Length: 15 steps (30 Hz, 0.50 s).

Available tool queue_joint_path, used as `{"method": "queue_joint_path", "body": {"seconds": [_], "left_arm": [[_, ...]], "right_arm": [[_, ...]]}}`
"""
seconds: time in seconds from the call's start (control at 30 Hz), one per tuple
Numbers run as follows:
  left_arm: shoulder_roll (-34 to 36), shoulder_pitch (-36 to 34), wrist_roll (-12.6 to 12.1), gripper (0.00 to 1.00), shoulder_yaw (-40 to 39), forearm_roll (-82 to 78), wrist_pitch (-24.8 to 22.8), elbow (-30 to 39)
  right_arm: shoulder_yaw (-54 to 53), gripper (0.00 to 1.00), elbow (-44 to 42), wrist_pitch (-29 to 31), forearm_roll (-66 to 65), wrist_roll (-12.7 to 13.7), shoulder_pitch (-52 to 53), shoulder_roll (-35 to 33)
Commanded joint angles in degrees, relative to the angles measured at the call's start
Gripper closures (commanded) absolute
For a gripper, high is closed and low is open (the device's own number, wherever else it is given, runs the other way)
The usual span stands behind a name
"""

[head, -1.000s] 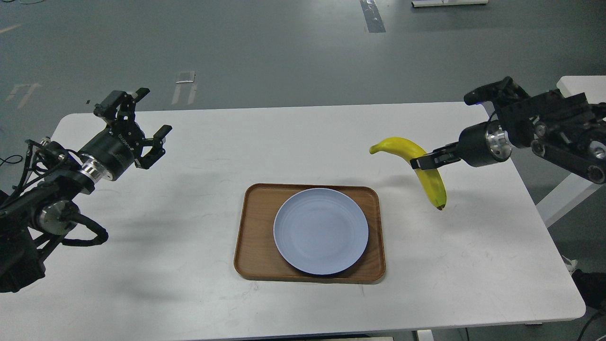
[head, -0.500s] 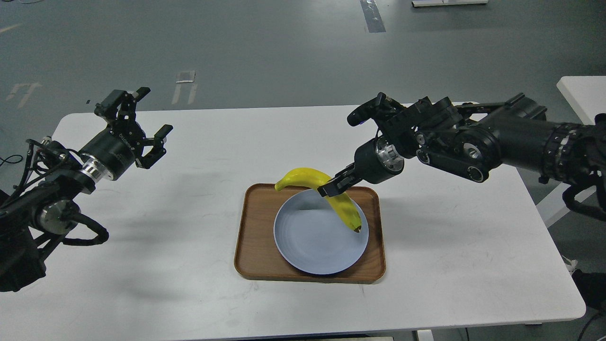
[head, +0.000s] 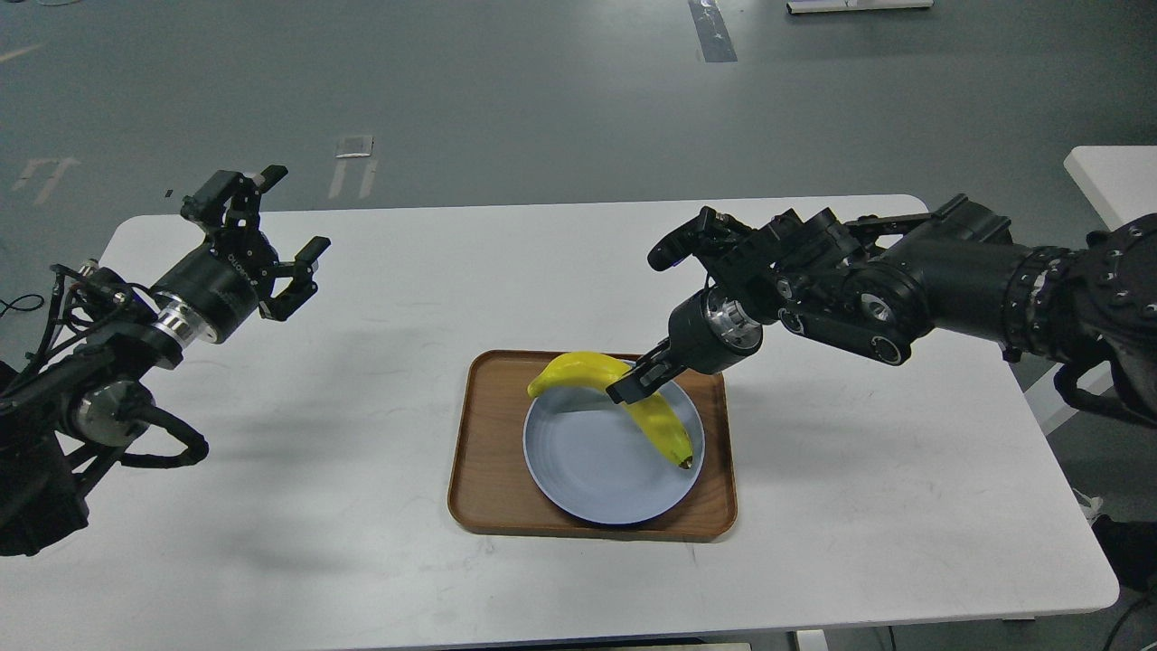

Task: Place banana on plate with both arms
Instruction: 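Open the right gripper and lift it away from the banana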

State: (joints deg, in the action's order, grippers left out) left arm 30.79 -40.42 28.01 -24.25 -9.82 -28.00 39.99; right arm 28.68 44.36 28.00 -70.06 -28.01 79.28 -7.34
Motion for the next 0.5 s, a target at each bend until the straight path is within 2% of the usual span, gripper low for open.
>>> {"method": "queue_joint_path", "body": {"seconds": [0.0,0.3,0.37,0.47], "left_arm": [[0.23,-0.01,-0.01,0.02,-0.01,0.06,0.0,0.0],[0.14,-0.1,-0.01,0.02,-0.01,0.06,0.0,0.0],[0.06,-0.1,-0.01,0.02,-0.01,-0.02,0.0,0.0],[-0.3,-0.01,-0.01,0.02,-0.01,0.06,0.0,-0.09]], "right_arm": [[-1.69,0.01,-1.21,0.0,1.23,0.01,0.08,-0.39],[-12.05,0.0,-7.0,0.0,23.98,0.01,1.49,-8.74],[-16.79,0.0,-9.28,0.0,32.4,0.01,-2.27,-12.16],[-23.74,0.0,-11.4,0.0,40.33,0.01,-7.99,-13.49]]}}
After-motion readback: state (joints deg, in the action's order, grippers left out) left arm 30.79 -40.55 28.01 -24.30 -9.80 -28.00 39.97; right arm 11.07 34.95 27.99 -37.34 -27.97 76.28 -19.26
